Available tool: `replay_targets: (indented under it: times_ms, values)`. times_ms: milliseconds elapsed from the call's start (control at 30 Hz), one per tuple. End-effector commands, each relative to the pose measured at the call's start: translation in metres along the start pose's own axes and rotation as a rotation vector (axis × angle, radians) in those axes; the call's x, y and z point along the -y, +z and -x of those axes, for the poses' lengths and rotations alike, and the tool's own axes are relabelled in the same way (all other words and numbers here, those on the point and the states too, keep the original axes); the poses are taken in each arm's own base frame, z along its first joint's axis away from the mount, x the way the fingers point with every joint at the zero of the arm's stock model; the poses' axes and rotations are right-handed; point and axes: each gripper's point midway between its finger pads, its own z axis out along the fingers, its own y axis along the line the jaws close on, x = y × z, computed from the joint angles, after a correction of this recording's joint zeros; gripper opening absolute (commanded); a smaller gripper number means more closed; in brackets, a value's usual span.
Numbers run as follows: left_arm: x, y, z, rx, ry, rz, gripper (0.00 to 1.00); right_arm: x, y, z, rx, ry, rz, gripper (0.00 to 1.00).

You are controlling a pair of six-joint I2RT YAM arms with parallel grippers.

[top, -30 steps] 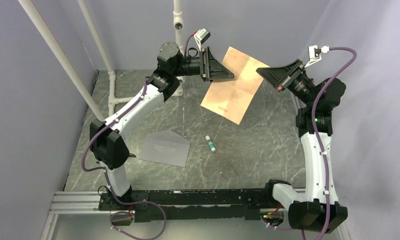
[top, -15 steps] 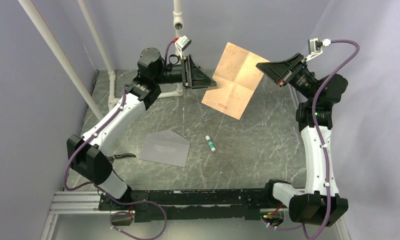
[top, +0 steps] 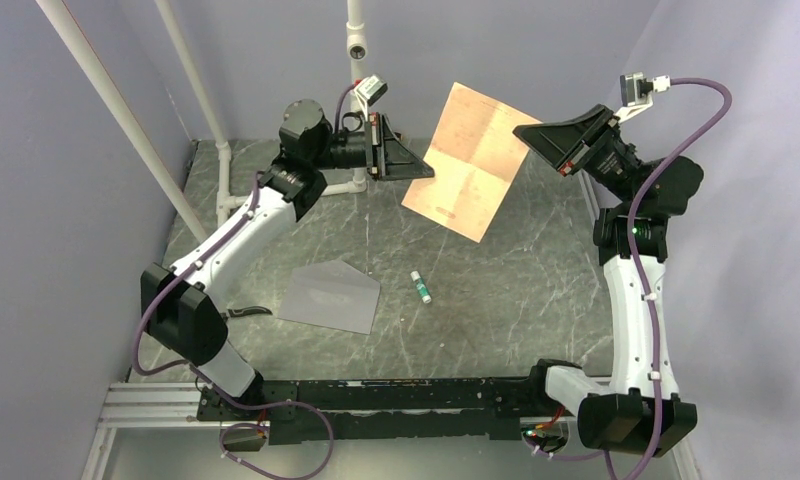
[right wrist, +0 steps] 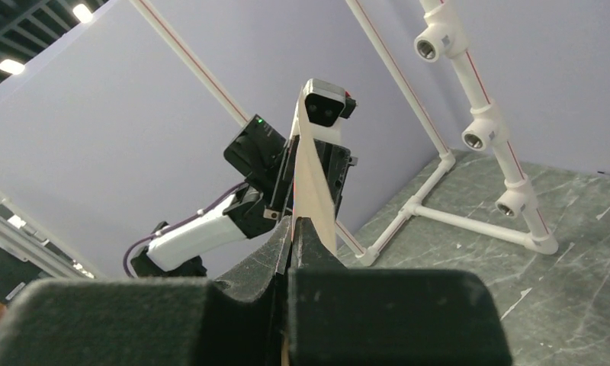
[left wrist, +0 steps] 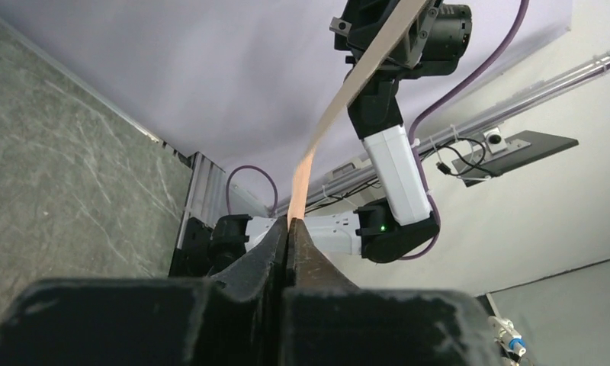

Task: Place the letter into the envelope and seal it

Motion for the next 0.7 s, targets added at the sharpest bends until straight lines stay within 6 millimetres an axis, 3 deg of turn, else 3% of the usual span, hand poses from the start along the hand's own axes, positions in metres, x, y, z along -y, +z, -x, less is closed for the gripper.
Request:
replay_targets:
  times_ms: [0, 33, 67, 167, 200, 267, 467, 567, 667]
  values:
    - [0.015, 0.001, 0.000, -0.024, 0.048, -0.074, 0.03, -0.037, -0.003, -0.001, -0.015, -0.110, 0.085, 0.00]
    - [0.014, 0.001, 0.003, -0.007, 0.046, -0.059, 0.03, -0.038, -0.004, -0.004, -0.029, -0.122, 0.092, 0.00]
    - [0.012, 0.001, 0.007, 0.013, 0.052, -0.038, 0.03, -0.040, -0.005, -0.007, -0.044, -0.138, 0.099, 0.07]
    - [0.003, -0.004, 0.024, 0.080, 0.061, 0.056, 0.03, -0.047, -0.011, -0.022, -0.110, -0.204, 0.128, 0.61]
    - [-0.001, -0.007, 0.029, 0.100, 0.064, 0.092, 0.03, -0.051, -0.013, -0.028, -0.135, -0.221, 0.140, 0.71]
    - [0.000, -0.011, 0.040, 0.138, 0.082, 0.116, 0.03, -0.057, -0.016, -0.043, -0.200, -0.255, 0.173, 0.83]
    - [0.018, -0.020, 0.059, 0.182, 0.130, 0.050, 0.03, -0.056, -0.023, -0.080, -0.389, -0.255, 0.210, 0.86]
    - [0.020, -0.021, 0.062, 0.179, 0.152, 0.039, 0.03, -0.054, -0.022, -0.078, -0.371, -0.290, 0.184, 0.85]
    - [0.022, -0.022, 0.061, 0.178, 0.190, 0.037, 0.03, -0.038, -0.011, -0.060, -0.279, -0.290, 0.064, 0.85]
